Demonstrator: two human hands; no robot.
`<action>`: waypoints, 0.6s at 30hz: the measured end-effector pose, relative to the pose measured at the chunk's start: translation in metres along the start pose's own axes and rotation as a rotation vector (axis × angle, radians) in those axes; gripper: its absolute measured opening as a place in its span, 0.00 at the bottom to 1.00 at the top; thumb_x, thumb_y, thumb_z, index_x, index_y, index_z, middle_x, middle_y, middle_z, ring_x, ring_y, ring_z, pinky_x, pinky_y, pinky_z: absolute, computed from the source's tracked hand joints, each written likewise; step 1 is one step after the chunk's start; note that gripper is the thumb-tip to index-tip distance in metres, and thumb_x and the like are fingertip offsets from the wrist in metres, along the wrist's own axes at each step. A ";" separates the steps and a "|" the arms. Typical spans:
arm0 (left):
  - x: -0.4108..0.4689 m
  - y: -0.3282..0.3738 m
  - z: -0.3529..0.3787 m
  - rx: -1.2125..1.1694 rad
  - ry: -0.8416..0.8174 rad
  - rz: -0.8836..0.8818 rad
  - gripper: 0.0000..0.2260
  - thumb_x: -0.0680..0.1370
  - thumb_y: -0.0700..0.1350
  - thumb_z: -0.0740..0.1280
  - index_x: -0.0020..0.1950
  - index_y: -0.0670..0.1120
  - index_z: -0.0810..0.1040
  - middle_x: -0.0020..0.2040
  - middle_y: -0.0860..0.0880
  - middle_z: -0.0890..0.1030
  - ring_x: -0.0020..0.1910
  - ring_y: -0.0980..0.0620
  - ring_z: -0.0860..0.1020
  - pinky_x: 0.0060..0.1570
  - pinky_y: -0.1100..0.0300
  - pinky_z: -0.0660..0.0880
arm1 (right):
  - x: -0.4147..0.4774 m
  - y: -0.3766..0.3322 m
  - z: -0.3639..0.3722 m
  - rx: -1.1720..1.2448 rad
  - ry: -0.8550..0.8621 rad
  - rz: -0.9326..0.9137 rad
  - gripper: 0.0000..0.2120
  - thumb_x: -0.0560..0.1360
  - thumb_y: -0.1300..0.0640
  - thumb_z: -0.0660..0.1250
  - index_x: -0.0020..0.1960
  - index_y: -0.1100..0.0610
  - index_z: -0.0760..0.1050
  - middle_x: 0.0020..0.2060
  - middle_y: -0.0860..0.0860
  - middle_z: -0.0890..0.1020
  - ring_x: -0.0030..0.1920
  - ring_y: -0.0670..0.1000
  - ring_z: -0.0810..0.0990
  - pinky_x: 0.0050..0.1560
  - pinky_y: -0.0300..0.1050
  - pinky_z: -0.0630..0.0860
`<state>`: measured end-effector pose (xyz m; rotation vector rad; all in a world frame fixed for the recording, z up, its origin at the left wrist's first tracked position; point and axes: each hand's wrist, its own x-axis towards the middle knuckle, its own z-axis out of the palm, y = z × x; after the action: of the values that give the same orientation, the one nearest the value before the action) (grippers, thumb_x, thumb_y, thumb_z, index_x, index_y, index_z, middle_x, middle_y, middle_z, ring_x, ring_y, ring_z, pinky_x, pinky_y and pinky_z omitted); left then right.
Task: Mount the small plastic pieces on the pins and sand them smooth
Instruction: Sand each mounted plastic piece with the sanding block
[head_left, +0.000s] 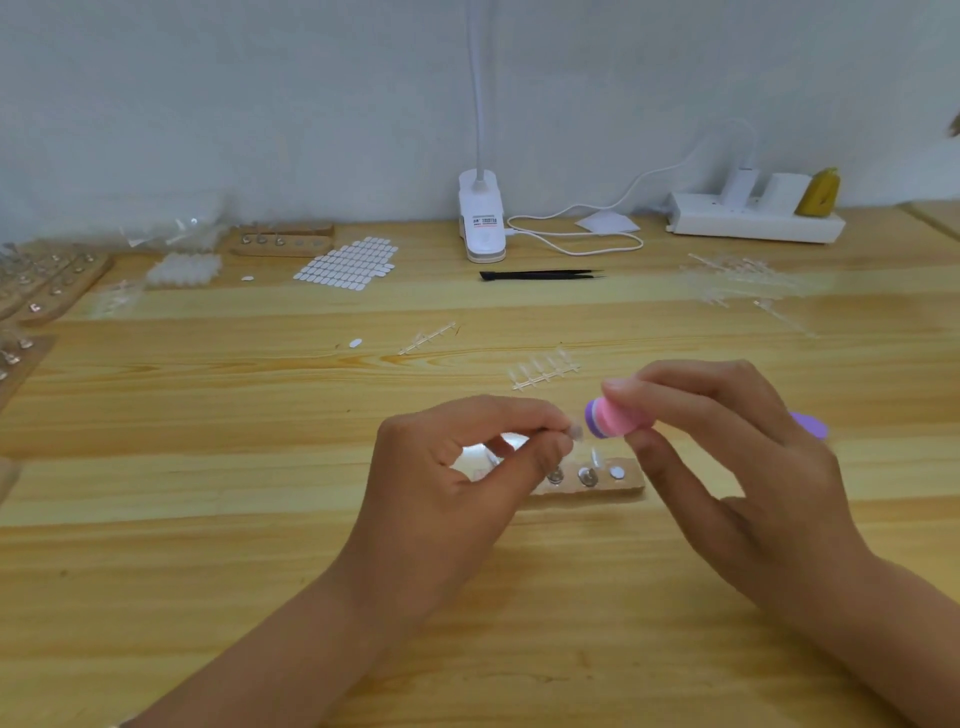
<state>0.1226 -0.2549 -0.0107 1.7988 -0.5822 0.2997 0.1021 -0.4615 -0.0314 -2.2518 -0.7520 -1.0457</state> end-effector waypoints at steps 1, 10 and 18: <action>0.000 0.000 0.000 -0.046 -0.023 -0.022 0.04 0.72 0.42 0.73 0.44 0.51 0.85 0.40 0.59 0.85 0.39 0.55 0.82 0.42 0.65 0.76 | -0.001 -0.003 0.000 0.030 0.005 -0.023 0.13 0.81 0.62 0.64 0.64 0.55 0.76 0.56 0.47 0.78 0.57 0.48 0.78 0.59 0.39 0.73; -0.002 0.003 0.002 -0.105 -0.047 0.016 0.03 0.71 0.49 0.74 0.42 0.52 0.85 0.39 0.58 0.84 0.48 0.50 0.80 0.50 0.62 0.73 | -0.001 -0.003 0.002 0.007 0.068 -0.061 0.13 0.80 0.63 0.65 0.63 0.53 0.72 0.58 0.45 0.75 0.62 0.40 0.74 0.64 0.34 0.67; -0.005 0.004 0.004 -0.056 -0.006 0.010 0.04 0.69 0.45 0.75 0.41 0.55 0.85 0.37 0.60 0.83 0.44 0.51 0.79 0.47 0.65 0.71 | 0.000 -0.001 0.002 -0.042 0.091 -0.070 0.12 0.80 0.64 0.65 0.63 0.56 0.73 0.54 0.48 0.78 0.59 0.44 0.75 0.62 0.35 0.69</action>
<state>0.1154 -0.2583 -0.0110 1.7436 -0.5984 0.2822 0.1023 -0.4595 -0.0325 -2.2109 -0.7816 -1.1989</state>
